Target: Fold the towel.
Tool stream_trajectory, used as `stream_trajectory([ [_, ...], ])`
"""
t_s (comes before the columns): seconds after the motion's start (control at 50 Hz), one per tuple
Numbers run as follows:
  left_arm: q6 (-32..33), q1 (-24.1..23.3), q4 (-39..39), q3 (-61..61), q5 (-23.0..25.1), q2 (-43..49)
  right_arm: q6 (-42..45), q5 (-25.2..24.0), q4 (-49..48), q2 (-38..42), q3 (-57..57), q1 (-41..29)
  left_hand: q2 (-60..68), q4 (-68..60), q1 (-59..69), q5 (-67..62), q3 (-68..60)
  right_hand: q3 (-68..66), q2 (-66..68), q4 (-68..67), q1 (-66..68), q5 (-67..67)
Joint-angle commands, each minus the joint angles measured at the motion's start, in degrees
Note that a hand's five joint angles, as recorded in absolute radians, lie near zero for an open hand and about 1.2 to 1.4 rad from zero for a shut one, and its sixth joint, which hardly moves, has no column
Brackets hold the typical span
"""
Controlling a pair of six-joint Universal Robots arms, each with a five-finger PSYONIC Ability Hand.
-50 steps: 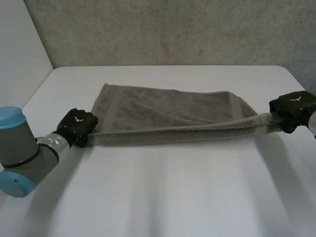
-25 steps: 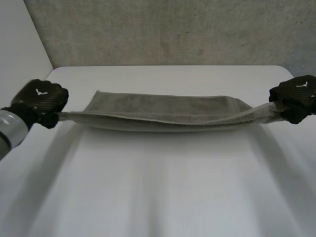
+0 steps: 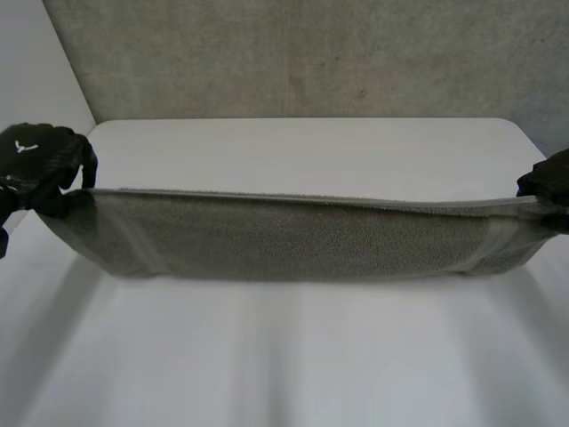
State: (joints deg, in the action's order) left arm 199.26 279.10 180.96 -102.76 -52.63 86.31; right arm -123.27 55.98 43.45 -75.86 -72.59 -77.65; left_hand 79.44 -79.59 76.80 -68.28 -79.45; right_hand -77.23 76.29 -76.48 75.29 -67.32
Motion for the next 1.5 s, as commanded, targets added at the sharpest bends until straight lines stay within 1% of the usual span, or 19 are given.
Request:
stream_trajectory([
  [0.02,0.52,-2.60,0.19,6.87,-0.81,15.47,-2.41,3.17,-1.17,12.22,8.43,-6.02,0.56,-0.41,3.20,-1.72,-0.55,-2.77,3.71,-3.52,4.71,-2.68],
  [0.12,0.61,-6.99,-0.08,14.87,-2.83,26.37,-5.05,9.14,-2.66,19.61,17.13,-11.74,0.56,-0.41,3.20,-1.72,-0.55,-2.77,3.71,-3.52,4.71,-2.68],
  [0.16,0.69,-8.74,-0.34,21.08,-6.24,32.49,-6.97,11.77,-5.11,23.45,22.12,-13.40,0.56,-0.41,3.20,-1.72,-0.55,-2.77,3.71,-3.52,4.71,-2.68],
  [0.26,0.69,-9.71,-0.43,29.60,-10.73,39.70,-8.65,13.62,-8.89,29.17,28.45,-14.72,0.56,-0.41,3.20,-1.72,-0.55,-2.77,3.71,-3.52,4.71,-2.68],
  [0.6,0.69,-13.67,-0.60,46.59,-15.31,52.47,-9.18,22.41,-10.22,48.87,51.50,-20.52,0.56,-0.41,3.20,-1.72,-0.55,-2.77,3.71,-3.52,4.71,-2.68],
  [0.62,0.69,-14.02,-0.60,47.38,-16.01,53.17,-9.26,23.28,-10.22,50.18,53.33,-20.87,0.56,-0.41,3.20,-1.72,-0.55,11.33,-10.39,10.58,-9.39,11.41],
  [0.64,0.69,-14.37,-0.52,47.82,-16.36,53.70,-9.26,24.16,-10.22,51.15,54.56,-21.14,-3.25,3.40,-0.61,2.09,3.26,33.45,-32.51,32.70,-31.51,33.53],
  [0.66,0.69,-14.37,-0.52,47.83,-16.37,53.70,-9.26,24.17,-10.22,51.16,54.58,-21.14,-3.29,3.44,-0.65,2.13,3.29,33.67,-32.73,32.92,-31.73,33.76],
  [0.7,0.69,-14.81,-0.43,48.18,-16.63,54.31,-9.27,25.92,-10.83,52.56,56.24,-21.32,-31.77,31.92,-29.13,30.61,31.78,59.97,-59.04,59.22,-58.03,60.06],
  [0.76,0.69,-14.99,-0.34,48.26,-16.63,54.40,-9.26,26.46,-11.63,53.09,56.60,-21.32,-36.59,36.74,-33.95,35.43,36.60,67.23,-66.29,66.48,-65.29,67.32],
  [0.78,0.69,-15.08,-0.34,48.26,-16.89,54.40,-9.26,26.72,-12.59,53.44,56.86,-21.40,-45.92,46.07,-43.28,44.76,45.93,67.23,-66.29,66.48,-65.29,67.32],
  [0.8,0.69,-15.08,-0.34,48.26,-17.33,54.23,-9.35,26.89,-13.64,53.44,56.95,-21.40,-57.67,57.82,-55.03,56.51,57.68,67.23,-66.29,66.48,-65.29,67.32],
  [0.82,0.69,-15.08,-0.34,48.26,-17.33,54.23,-9.35,26.90,-13.65,53.44,56.95,-21.40,-57.79,57.94,-55.15,56.63,57.79,67.23,-66.29,66.48,-65.29,67.32],
  [0.84,0.69,-15.08,-0.43,48.26,-17.85,54.05,-9.61,26.98,-14.52,53.27,56.95,-21.40,-68.78,68.93,-66.14,67.62,68.79,67.23,-66.29,66.48,-65.29,67.32],
  [1.04,0.52,-15.25,-0.78,44.31,-18.91,48.78,-19.02,26.28,-14.97,47.47,55.63,-21.40,-68.05,68.20,-65.41,66.89,68.06,67.23,-66.29,66.48,-65.29,67.32],
  [1.14,0.61,-15.17,-0.60,37.54,-18.56,42.71,-23.50,22.68,-12.33,41.49,49.92,-20.70,-67.88,68.03,-65.24,66.72,67.89,67.23,-66.29,66.48,-65.29,67.32],
  [1.18,0.61,-15.08,0.09,31.68,-18.21,38.26,-24.47,19.88,-11.54,35.72,42.31,-20.26,-67.71,67.86,-65.07,66.55,67.72,67.23,-66.29,66.48,-65.29,67.32],
  [1.3,0.43,-14.73,4.39,20.87,-18.04,30.95,-23.51,18.20,-12.68,25.69,24.38,-17.80,-67.88,68.03,-65.24,66.72,67.89,67.23,-66.29,66.48,-65.29,67.32],
  [1.5,0.52,-15.16,10.12,13.73,-18.04,27.34,-17.98,19.25,-20.93,19.70,3.54,-17.18,-67.71,67.86,-65.07,66.55,67.72,64.46,-63.52,63.71,-62.52,64.54],
])
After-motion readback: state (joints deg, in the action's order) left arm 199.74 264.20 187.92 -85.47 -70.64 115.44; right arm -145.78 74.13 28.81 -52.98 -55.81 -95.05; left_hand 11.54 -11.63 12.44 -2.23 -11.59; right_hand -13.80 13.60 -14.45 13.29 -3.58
